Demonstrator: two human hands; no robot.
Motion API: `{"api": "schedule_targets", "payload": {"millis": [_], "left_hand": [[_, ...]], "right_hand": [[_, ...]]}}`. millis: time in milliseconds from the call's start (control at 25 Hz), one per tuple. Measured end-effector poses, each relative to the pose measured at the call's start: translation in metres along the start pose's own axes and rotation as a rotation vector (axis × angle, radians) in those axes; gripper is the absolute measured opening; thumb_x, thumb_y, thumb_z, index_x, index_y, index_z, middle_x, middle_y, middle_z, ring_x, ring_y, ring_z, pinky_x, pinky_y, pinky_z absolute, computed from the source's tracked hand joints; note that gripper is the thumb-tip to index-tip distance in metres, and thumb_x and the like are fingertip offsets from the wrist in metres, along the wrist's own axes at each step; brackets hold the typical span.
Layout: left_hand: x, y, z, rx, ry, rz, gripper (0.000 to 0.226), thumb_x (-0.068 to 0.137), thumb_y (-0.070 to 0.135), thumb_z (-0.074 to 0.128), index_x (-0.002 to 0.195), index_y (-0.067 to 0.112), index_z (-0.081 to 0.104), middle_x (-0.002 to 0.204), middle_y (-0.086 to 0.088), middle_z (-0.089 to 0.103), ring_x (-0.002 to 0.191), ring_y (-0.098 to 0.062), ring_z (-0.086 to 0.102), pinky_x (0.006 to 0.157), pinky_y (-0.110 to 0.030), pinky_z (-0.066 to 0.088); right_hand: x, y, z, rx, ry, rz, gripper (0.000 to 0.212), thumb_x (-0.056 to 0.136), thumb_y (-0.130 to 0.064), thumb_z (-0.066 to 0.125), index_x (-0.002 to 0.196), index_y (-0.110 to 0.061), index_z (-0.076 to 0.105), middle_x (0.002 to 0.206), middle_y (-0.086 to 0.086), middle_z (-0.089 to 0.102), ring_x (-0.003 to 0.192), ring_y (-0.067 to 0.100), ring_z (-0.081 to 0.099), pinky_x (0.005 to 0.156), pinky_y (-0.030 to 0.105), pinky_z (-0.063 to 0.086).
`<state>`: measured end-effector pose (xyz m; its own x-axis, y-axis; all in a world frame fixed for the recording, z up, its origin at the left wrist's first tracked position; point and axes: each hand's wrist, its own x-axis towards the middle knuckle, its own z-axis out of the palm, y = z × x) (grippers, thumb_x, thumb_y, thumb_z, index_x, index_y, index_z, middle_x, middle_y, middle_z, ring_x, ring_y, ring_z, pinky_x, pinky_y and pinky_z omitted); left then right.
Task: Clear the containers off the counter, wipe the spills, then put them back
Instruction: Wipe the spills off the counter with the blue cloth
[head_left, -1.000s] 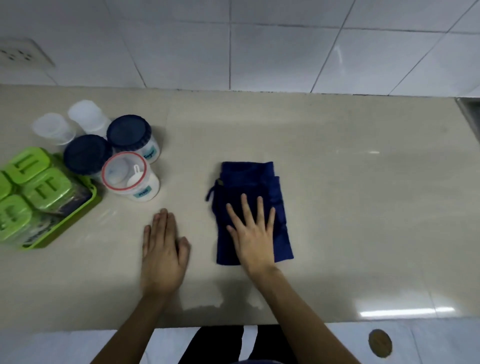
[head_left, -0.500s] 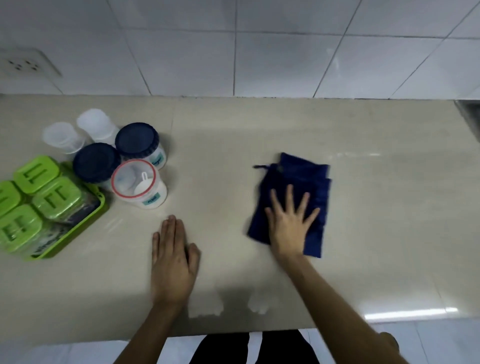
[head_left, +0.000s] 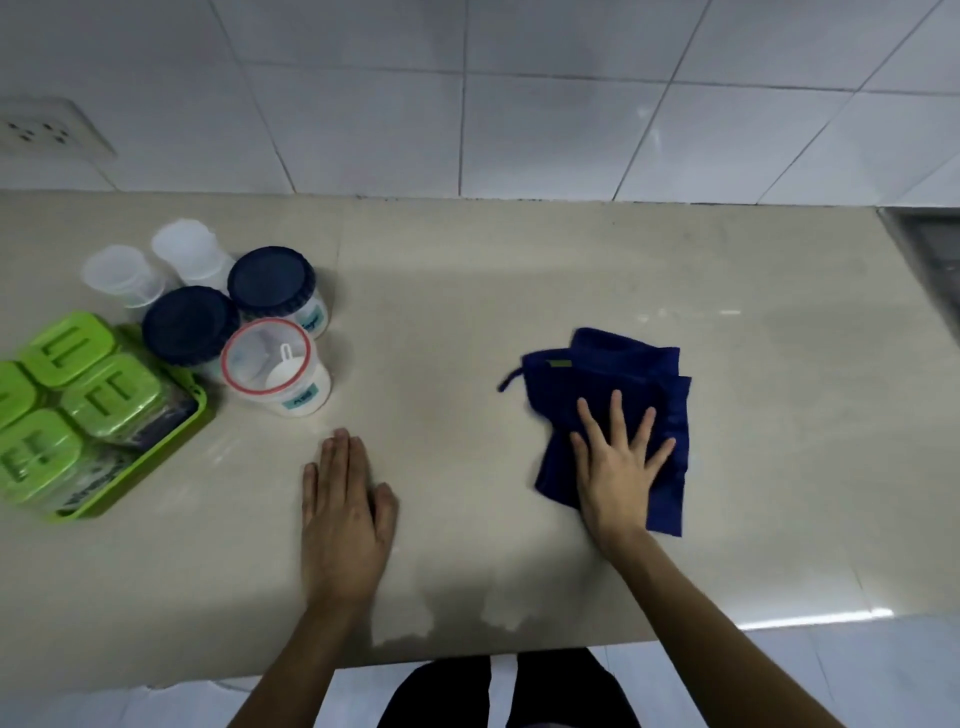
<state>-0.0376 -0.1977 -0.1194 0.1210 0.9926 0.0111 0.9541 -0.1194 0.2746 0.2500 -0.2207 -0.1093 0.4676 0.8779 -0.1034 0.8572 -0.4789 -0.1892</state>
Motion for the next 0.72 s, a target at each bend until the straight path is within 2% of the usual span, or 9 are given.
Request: {"api": "schedule_targets", "payload": {"millis": [160,320,400,560,720], "left_hand": [[-0.002,-0.001,0.0,0.004,0.012,0.019,0.059,0.094,0.028,0.031,0.145,-0.001,0.033,0.155,-0.016,0.03,0.145,-0.027,0.025,0.12,-0.045,0.017],[-0.003,-0.001,0.003,0.013,0.018,0.014,0.06,0.095,0.031,0.027,0.144,-0.002,0.034,0.154,-0.018,0.031,0.144,-0.028,0.027,0.119,-0.046,0.019],[-0.004,-0.001,0.003,0.012,0.011,0.011,0.059,0.095,0.03,0.026,0.143,-0.003,0.035,0.154,-0.019,0.032,0.144,-0.03,0.028,0.118,-0.049,0.021],[-0.017,0.02,0.003,-0.059,0.025,-0.001,0.059,0.094,0.028,0.027,0.145,-0.001,0.032,0.156,-0.015,0.027,0.146,-0.026,0.021,0.12,-0.045,0.017],[-0.049,0.084,0.003,-0.196,0.012,0.096,0.059,0.097,0.035,0.027,0.149,0.007,0.028,0.158,-0.006,0.024,0.148,-0.018,0.017,0.122,-0.03,0.006]], "right_hand": [[-0.038,-0.054,0.019,-0.1,-0.044,-0.284,0.052,0.093,-0.05,0.023,0.143,-0.038,0.03,0.157,0.007,0.026,0.143,0.048,0.013,0.108,0.072,0.005],[-0.06,-0.028,0.017,-0.148,-0.053,-0.437,0.05,0.094,-0.047,0.024,0.143,-0.037,0.032,0.155,0.005,0.032,0.141,0.043,0.024,0.107,0.064,0.013],[-0.054,0.003,0.009,-0.126,-0.037,-0.361,0.05,0.096,-0.048,0.018,0.142,-0.037,0.035,0.155,0.003,0.033,0.141,0.041,0.026,0.109,0.06,0.013],[-0.028,0.06,-0.005,-0.028,-0.027,-0.055,0.057,0.094,-0.055,0.007,0.146,-0.038,0.026,0.159,0.005,0.022,0.145,0.042,0.01,0.114,0.064,0.01],[-0.048,0.059,-0.009,-0.081,-0.123,-0.148,0.058,0.095,-0.056,0.001,0.145,-0.039,0.025,0.157,0.011,0.026,0.142,0.05,0.013,0.108,0.073,0.012]]}}
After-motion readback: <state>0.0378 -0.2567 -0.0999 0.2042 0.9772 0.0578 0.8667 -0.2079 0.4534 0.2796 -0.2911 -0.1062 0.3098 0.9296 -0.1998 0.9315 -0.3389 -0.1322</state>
